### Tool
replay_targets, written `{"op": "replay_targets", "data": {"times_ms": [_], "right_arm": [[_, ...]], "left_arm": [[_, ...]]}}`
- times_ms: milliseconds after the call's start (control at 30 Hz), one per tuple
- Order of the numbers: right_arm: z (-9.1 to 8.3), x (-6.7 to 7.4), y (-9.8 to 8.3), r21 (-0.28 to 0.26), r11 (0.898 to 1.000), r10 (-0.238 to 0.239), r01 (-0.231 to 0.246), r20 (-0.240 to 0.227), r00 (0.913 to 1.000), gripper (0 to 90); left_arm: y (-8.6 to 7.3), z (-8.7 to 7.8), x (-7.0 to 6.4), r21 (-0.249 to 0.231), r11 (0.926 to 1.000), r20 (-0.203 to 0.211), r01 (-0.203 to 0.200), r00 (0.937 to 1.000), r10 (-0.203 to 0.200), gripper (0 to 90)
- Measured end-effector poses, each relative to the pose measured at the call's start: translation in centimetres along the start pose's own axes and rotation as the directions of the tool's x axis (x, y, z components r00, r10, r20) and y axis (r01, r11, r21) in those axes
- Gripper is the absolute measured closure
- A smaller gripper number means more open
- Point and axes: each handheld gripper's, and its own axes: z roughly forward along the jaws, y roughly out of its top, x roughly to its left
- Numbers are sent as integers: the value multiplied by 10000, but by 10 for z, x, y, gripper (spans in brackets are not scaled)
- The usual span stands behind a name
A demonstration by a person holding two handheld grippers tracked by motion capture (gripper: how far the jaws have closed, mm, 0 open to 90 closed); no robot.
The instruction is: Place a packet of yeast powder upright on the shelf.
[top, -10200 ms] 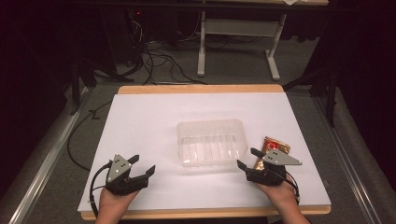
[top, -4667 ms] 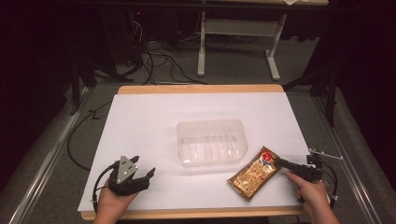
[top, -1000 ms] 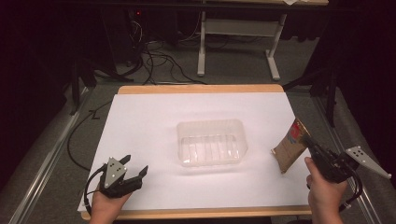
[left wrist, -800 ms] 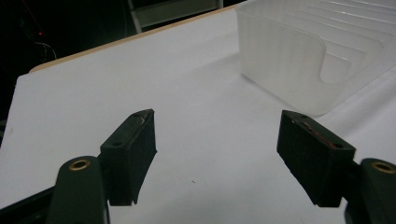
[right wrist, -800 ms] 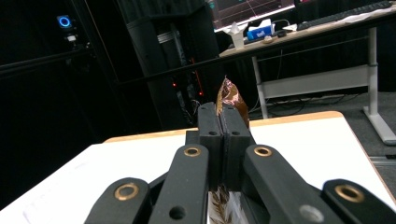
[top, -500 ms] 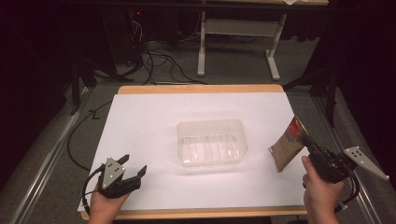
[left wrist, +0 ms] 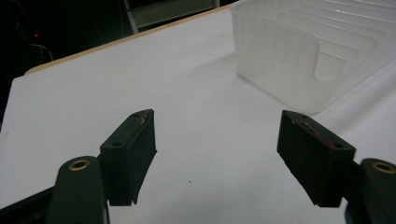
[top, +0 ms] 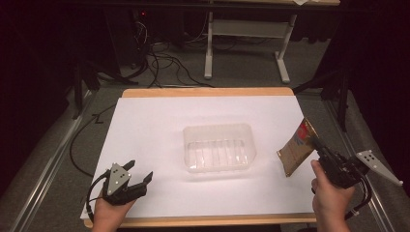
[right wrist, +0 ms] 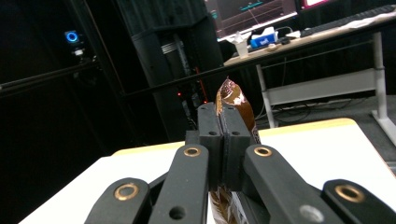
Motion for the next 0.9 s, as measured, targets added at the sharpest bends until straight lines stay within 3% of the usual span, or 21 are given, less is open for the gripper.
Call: {"op": "replay_targets", "data": {"times_ms": [500,900], "right_arm": [[15,16,20,-368,9993,-20,-1,-578,9983,900],[30,38,36,-707,9974,-176,108,-962,9952,900]], "left_arm": [[-1,-1,2,-18,9999,-101,99,9999,-99,287],[0,-3,1,-99,10000,-95,7,10000,-8,287]]}}
